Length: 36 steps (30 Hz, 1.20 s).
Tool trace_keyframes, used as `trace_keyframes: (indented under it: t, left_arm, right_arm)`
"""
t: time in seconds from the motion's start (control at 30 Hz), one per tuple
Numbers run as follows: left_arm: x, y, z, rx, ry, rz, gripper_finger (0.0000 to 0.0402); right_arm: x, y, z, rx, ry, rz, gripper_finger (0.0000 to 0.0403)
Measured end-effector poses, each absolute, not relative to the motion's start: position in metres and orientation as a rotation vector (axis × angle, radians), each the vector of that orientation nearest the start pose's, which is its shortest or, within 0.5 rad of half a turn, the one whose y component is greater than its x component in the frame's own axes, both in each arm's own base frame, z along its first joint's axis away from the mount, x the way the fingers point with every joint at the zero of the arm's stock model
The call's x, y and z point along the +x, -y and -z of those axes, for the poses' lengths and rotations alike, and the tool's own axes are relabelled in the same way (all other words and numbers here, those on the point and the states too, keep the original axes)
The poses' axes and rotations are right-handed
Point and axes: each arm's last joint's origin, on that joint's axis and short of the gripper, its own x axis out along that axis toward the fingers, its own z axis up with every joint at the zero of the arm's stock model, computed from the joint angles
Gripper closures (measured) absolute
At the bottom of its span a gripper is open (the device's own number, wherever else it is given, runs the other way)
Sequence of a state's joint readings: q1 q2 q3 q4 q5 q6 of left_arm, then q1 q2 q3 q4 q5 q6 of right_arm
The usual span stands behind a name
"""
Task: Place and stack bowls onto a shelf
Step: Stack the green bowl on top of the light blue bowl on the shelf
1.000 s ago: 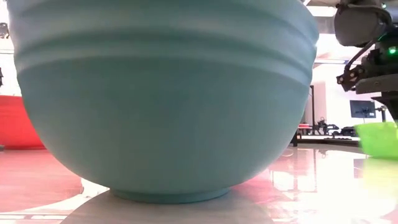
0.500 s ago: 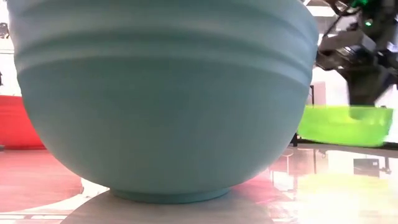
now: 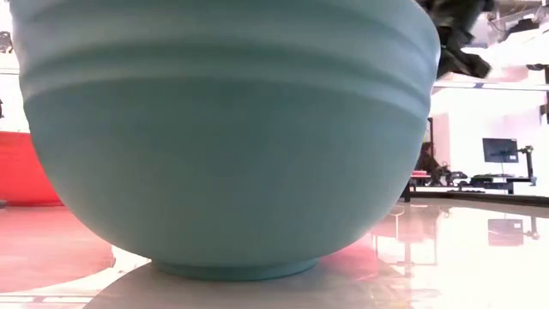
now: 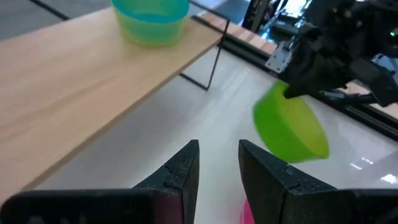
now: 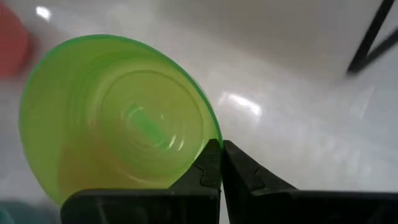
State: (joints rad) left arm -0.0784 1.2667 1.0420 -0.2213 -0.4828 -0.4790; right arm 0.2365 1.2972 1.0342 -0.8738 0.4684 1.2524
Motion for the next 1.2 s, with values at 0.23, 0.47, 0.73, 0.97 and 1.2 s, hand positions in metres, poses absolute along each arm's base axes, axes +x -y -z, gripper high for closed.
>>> trace_keyframes:
  t: [0.23, 0.47, 0.73, 0.97, 1.2]
  left_arm:
    - [0.279, 0.009, -0.329, -0.273, -0.282, -0.458, 0.0306]
    - [0.277, 0.007, -0.336, -0.154, -0.288, -0.475, 0.0306]
    - [0.272, -0.008, -0.325, -0.136, -0.421, -0.494, 0.0306]
    - [0.265, -0.031, -0.314, -0.154, -0.56, -0.489, 0.0306]
    - [0.264, -0.048, -0.314, -0.116, -0.582, -0.393, 0.0306]
  right_arm:
    - [0.247, -0.014, -0.303, 0.649, -0.606, 0.892, 0.038]
    - [0.251, 0.032, -0.346, 0.555, -0.534, 0.932, 0.0379]
    - [0.233, 0.097, -0.372, 0.542, -0.489, 1.075, 0.0379]
    - [0.217, 0.13, -0.37, 0.656, -0.473, 1.151, 0.0355]
    - [0.221, 0.145, -0.36, 0.714, -0.494, 1.165, 0.0331]
